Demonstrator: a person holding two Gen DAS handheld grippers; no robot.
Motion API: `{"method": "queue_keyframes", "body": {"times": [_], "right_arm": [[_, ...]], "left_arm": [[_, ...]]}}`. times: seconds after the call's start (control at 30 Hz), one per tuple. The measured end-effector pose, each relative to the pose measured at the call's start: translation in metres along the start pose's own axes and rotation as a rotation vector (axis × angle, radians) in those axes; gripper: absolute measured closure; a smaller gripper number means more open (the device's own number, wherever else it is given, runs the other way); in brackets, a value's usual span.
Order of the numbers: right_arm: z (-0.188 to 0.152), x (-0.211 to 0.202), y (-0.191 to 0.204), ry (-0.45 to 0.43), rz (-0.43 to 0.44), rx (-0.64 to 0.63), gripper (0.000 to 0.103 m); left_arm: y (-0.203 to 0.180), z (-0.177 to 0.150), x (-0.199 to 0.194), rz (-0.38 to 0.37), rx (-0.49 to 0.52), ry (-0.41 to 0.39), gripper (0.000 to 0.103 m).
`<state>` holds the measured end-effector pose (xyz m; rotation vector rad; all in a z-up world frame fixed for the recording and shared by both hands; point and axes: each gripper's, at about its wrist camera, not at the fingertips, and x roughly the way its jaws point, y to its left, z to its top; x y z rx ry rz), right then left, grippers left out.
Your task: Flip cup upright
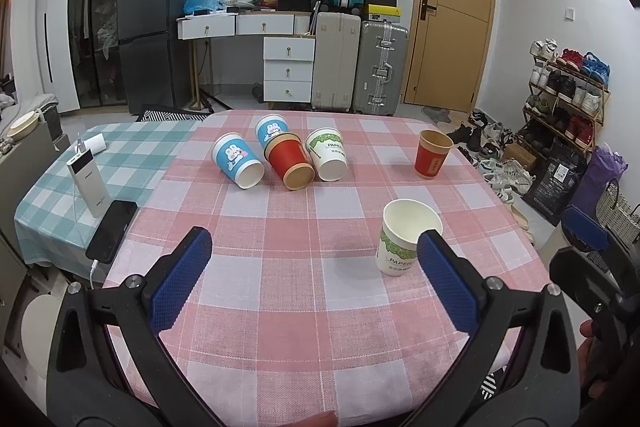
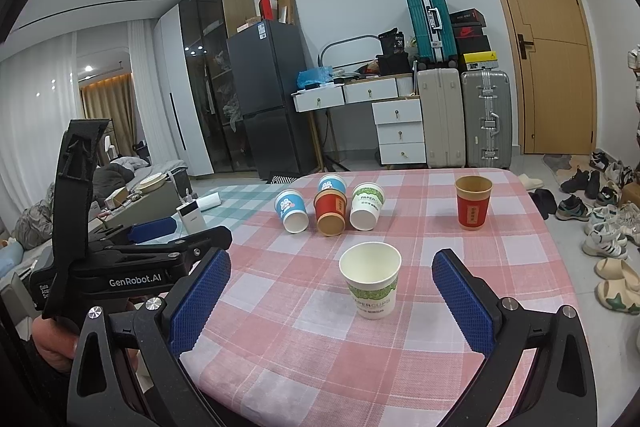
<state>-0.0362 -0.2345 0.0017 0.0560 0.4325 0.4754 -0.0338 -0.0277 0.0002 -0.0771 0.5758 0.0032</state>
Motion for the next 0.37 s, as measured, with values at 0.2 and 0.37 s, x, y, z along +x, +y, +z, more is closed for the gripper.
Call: {"method": "queue_keyframes", "body": {"times": [0.2,0.37], "right_arm": [[-0.003,0.005,-0.001,0.017,0.000,0.008,0.000],[-0.016,0.021,-0.014,0.063,-0.004,0.040,0.000]], "left_arm": [[-0.002,0.002,-0.002,0.017,0.018,-0.021,0.000],[0.000,0.000,-0.001,0.002,0.037,-0.027,0.000]]}}
